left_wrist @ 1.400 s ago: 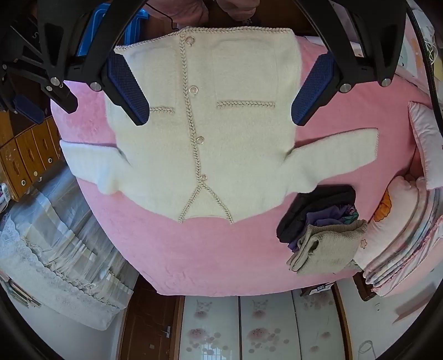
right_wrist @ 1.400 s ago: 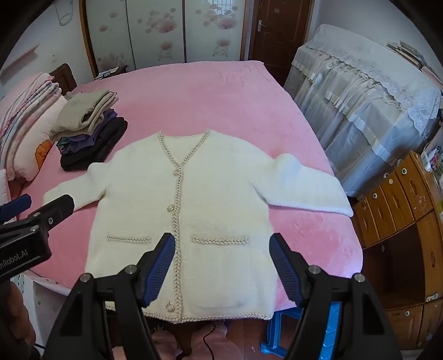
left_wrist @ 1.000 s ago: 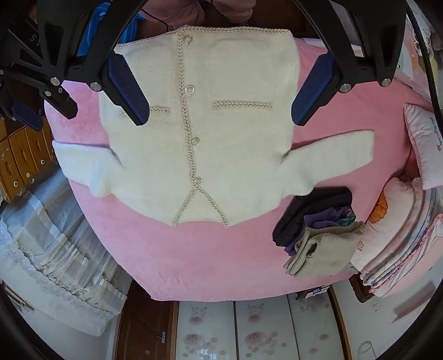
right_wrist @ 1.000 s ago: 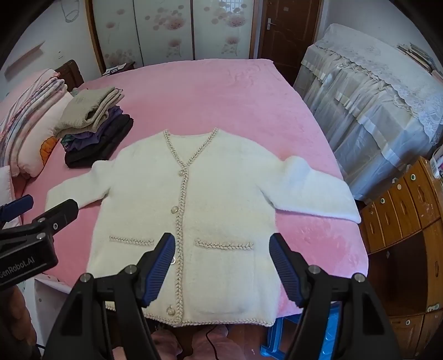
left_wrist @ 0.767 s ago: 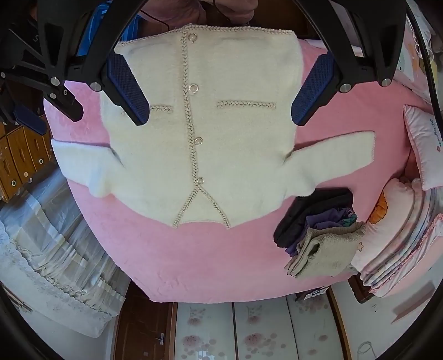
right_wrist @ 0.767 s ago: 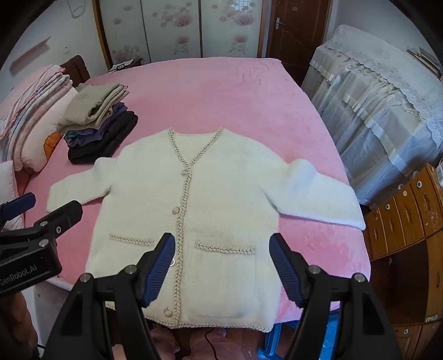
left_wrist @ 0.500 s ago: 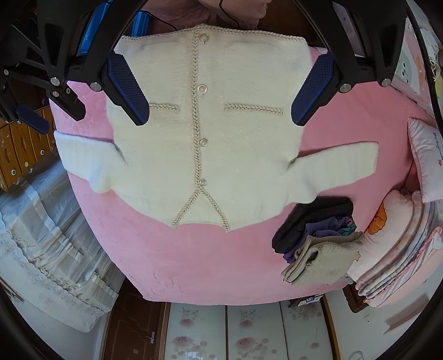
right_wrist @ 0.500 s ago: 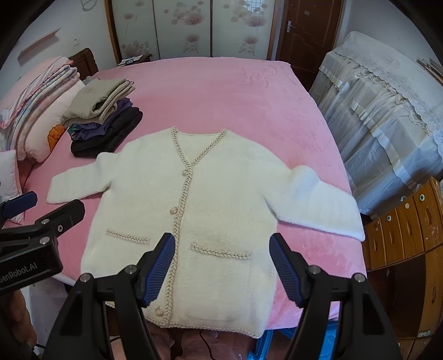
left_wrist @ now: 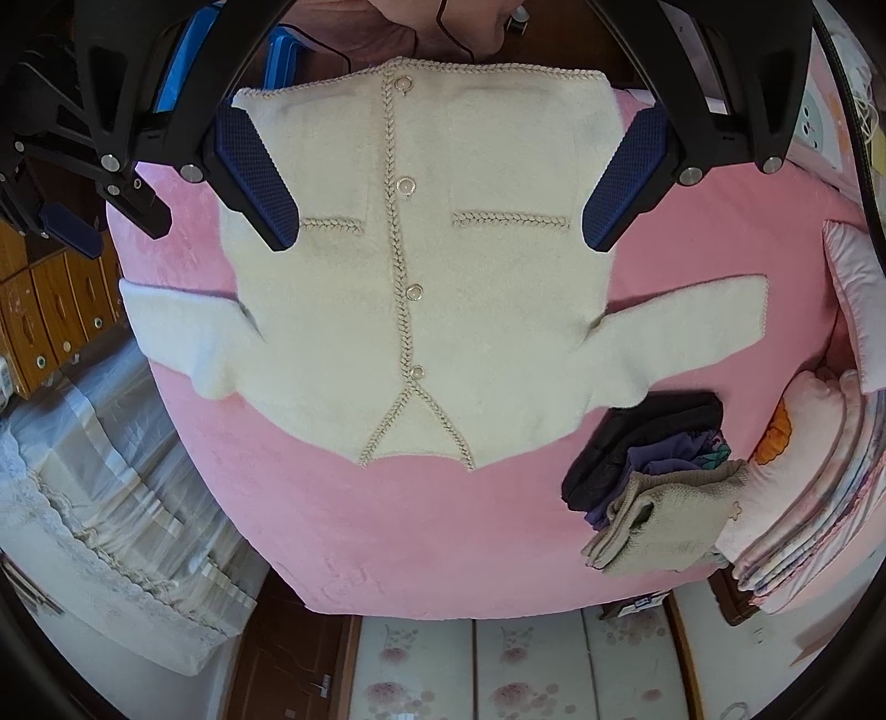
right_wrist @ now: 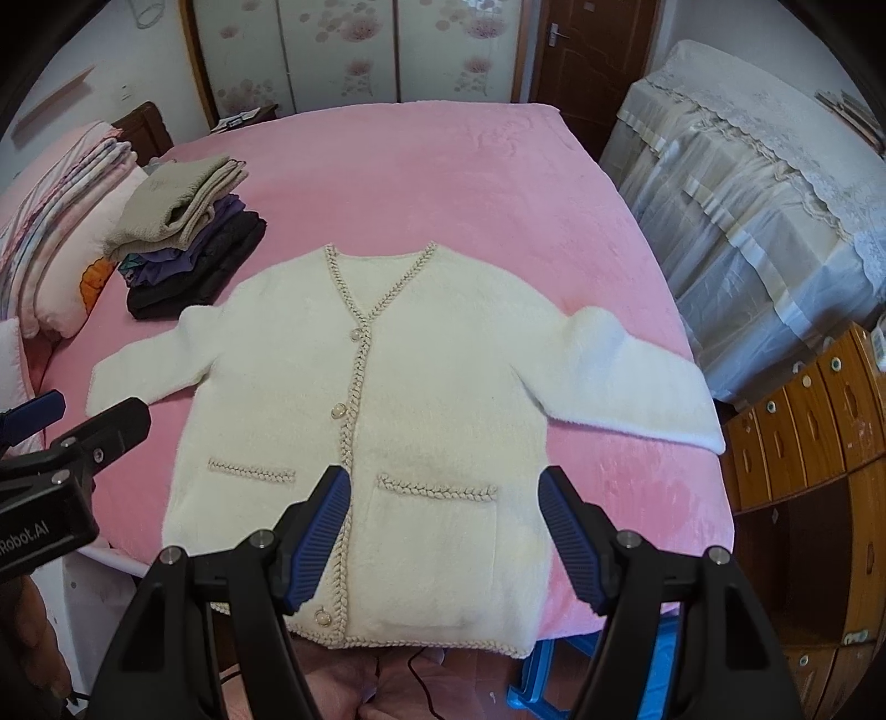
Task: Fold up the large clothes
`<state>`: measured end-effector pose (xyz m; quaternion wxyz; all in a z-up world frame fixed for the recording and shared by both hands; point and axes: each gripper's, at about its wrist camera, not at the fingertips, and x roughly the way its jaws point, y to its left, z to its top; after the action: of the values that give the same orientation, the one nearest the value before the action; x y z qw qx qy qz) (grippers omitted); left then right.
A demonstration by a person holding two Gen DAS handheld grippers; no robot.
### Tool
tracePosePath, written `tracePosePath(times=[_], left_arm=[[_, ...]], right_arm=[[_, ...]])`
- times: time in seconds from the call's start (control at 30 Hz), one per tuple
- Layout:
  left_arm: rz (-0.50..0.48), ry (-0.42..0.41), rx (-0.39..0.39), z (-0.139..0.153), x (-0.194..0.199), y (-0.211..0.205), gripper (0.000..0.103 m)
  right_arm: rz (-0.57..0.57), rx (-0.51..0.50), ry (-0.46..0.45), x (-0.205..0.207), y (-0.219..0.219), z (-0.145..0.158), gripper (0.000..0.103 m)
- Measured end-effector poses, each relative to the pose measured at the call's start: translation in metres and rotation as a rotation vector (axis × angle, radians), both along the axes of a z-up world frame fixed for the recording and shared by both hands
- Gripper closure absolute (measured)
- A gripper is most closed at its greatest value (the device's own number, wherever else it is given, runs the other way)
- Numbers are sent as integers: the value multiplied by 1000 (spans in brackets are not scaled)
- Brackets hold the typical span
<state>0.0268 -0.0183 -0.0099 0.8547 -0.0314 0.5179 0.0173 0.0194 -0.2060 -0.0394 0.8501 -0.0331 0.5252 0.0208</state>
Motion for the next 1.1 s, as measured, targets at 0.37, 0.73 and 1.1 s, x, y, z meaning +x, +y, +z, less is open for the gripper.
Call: tracePosePath(times=[0.37, 0.73, 1.1], left_arm=[[-58, 11, -12, -3, -7, 10, 1], [-85, 9, -11, -5, -23, 22, 1], [-92, 2, -12, -6, -30, 31, 1]], right_arm=[[-52, -40, -15, -20, 14, 6, 32], [-82, -33, -11, -38, 24, 3, 33], [-94, -60, -18, -47, 36, 6, 33]])
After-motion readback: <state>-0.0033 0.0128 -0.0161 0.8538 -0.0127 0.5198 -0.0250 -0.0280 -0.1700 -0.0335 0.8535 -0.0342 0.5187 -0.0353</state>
